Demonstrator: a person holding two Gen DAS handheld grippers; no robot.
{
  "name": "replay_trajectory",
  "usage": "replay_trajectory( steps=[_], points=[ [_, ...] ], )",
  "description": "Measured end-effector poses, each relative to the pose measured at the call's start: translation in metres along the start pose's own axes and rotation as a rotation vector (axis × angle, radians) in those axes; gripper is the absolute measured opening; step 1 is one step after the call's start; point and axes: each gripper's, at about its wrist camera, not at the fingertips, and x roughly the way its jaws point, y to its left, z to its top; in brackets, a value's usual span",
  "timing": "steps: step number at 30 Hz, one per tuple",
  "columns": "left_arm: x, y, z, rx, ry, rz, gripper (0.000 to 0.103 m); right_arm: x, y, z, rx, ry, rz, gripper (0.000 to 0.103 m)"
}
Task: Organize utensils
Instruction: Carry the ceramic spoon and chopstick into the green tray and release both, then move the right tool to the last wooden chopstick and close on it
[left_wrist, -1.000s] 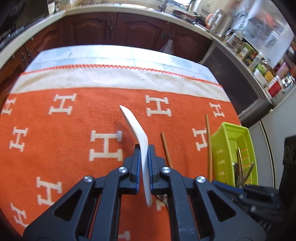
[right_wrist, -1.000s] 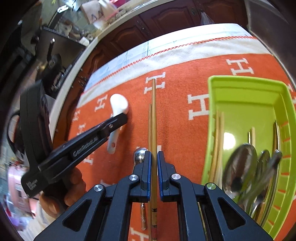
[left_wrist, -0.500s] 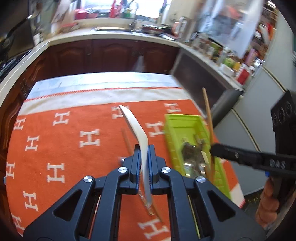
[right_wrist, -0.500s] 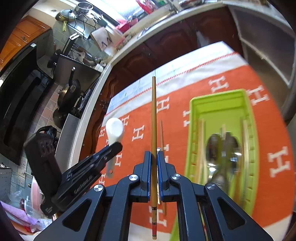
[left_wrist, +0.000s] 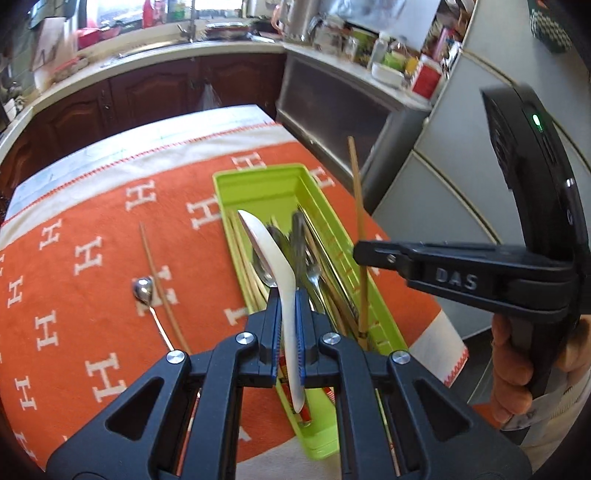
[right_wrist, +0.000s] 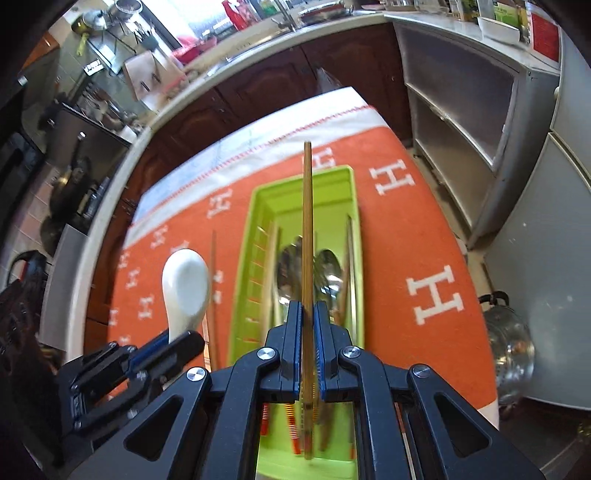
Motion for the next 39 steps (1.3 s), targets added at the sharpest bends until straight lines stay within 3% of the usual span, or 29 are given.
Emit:
replay_trajectory(
  steps=[3,12,24,30,39],
  points=[
    [0.011,0.001,-0.001,-0.014,0.023,0.007,0.004,0.012,0.0,0.001,0.022,0.013,-0.008,0.008],
    [0.034,0.006,0.001,-0.014,0.072,-0.014,0.005,0.022,-0.008,0.009,0.095,-0.036,-0.005,0.034],
    [0.071,0.016,-0.002,-0.059,0.182,-0.025,0.005,0.009,-0.016,0.001,0.122,-0.08,-0.008,0.036],
    [0.052,0.016,-0.005,-0.039,0.167,-0.028,0.007,0.002,-0.01,-0.004,0.104,-0.105,-0.018,0.045],
    [0.002,0.036,-0.008,-0.078,0.119,0.029,0.008,-0.001,0.005,-0.021,0.063,-0.093,-0.021,0.046]
  ],
)
